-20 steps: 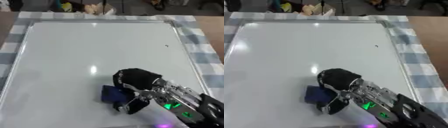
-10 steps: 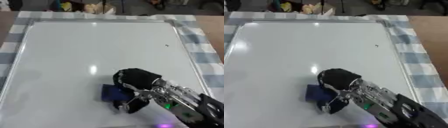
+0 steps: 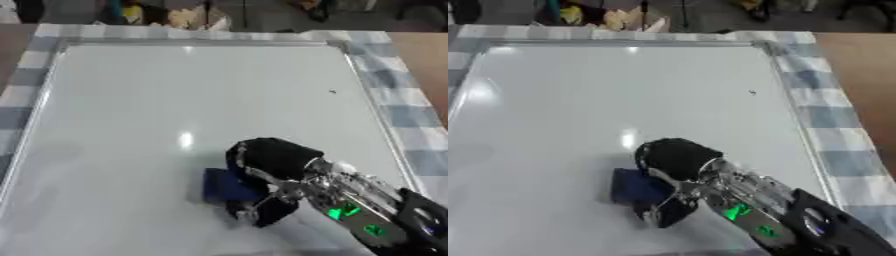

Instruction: Wipe the whiteboard clean with a brush.

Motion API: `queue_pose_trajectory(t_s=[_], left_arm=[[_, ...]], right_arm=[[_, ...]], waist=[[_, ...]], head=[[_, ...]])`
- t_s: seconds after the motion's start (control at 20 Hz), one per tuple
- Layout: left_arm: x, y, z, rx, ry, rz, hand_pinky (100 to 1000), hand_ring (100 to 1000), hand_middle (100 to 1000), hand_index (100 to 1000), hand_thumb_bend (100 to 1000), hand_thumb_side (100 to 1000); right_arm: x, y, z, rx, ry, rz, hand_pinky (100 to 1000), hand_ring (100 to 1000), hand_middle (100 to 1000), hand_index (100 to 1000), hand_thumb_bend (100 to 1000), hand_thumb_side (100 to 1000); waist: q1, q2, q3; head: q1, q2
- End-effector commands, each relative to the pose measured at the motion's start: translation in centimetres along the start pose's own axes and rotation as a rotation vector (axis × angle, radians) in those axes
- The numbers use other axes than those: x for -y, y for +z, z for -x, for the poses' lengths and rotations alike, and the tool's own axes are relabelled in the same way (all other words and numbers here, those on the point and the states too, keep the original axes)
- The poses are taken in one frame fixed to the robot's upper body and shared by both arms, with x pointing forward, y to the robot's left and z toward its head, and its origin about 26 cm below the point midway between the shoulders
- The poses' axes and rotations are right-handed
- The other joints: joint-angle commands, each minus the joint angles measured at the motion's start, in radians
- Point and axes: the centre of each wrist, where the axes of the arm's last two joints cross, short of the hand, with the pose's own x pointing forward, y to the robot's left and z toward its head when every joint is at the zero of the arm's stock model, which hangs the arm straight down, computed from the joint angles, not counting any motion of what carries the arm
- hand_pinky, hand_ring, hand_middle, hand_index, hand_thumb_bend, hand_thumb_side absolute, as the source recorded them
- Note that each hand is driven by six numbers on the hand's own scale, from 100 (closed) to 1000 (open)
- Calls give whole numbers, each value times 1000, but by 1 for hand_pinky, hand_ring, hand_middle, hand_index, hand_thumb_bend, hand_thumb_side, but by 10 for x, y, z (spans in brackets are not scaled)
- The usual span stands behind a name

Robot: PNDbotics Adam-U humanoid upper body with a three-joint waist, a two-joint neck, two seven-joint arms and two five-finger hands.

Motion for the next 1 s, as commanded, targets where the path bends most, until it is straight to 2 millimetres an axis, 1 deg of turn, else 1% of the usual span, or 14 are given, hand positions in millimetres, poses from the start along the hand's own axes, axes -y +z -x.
queue_pose_trajectory(t_s=[0.05, 0.5, 1.0], left_arm=[[-1, -5, -5, 24, -5, 12, 411, 582, 552, 732, 140, 983], [-1, -4, -5, 21, -5, 13, 410, 582, 552, 732, 141, 983], [-2, -3, -5, 18, -7, 14, 408, 581, 552, 731, 141, 984]], right_arm=[[11, 7, 1, 1, 11, 31, 624, 794, 548, 100, 131, 275], [18, 10, 3, -11, 8, 48, 619, 785, 535, 100, 100, 270], [27, 23, 12, -56, 6, 77, 615, 775, 521, 100, 100, 278]], waist=[[4, -21, -1], [5, -22, -4], [4, -23, -6]], head=[[-1, -8], [-1, -9], [3, -12]])
